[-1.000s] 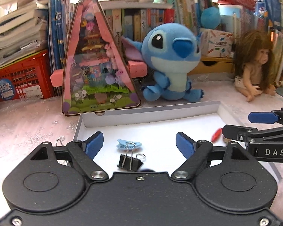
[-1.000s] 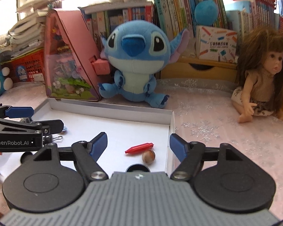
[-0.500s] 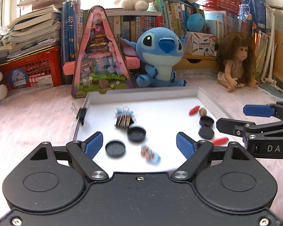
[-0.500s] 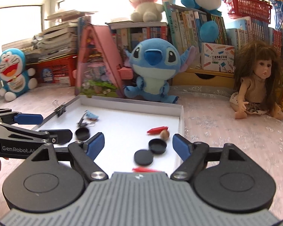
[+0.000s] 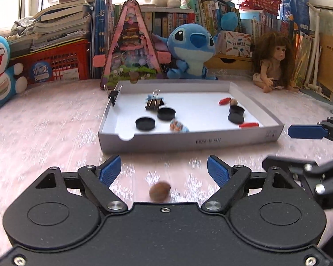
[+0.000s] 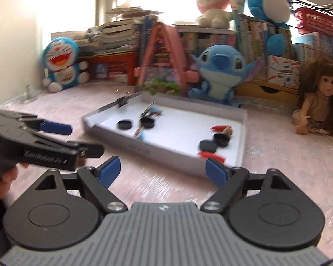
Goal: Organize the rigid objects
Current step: 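Move both open grippers back from the tray toward the remaining objects, then grasp the brown nut with the left gripper while the right gripper grasps the clear plastic capsule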
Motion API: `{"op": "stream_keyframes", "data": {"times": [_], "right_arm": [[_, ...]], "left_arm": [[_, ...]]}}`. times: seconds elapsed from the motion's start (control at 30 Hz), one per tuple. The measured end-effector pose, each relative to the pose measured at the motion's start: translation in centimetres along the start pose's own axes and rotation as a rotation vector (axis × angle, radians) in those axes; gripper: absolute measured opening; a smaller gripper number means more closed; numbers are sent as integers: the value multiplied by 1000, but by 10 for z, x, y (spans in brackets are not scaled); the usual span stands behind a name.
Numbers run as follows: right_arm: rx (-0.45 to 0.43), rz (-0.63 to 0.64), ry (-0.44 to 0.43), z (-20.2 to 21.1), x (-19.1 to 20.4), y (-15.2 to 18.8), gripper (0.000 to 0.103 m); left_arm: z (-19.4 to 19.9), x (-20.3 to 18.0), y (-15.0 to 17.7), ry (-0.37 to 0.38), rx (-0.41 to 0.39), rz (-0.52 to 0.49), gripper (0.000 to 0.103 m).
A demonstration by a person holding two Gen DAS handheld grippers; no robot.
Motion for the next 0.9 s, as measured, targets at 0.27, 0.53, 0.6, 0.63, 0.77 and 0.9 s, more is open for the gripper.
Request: {"op": "stream_keyframes", "data": {"times": [0.27, 0.53, 0.6, 0.63, 0.77, 0.9], "right_arm": [[27, 51, -37, -1, 29, 19, 91], [20, 87, -68, 0, 46, 23, 90], [22, 85, -72, -2, 48, 23, 89], [23, 84, -72, -3, 48, 24, 89], [22, 85, -70, -5, 50, 24, 85], [11, 80, -59, -6, 51, 24, 80]], "left_arm": [[1, 6, 13, 2, 1, 17, 75], [-2, 7, 23, 33, 28, 53, 57], [-3, 8, 25, 29, 31, 56, 52], [-3, 8, 25, 25, 26, 51, 50], [-3, 7, 27, 24, 26, 33, 46], [-3, 6, 28, 19, 16, 30, 44]]}}
Point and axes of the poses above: each gripper's, at about its wrist camera, not at the fingertips, and z roughly against the way its jaws point, x to its left, y to its underside, the point moved 8 cm from there along -z, roughly the way its jaws point, and after that the axes turned 11 degrees about z, right-handed, at the moved point
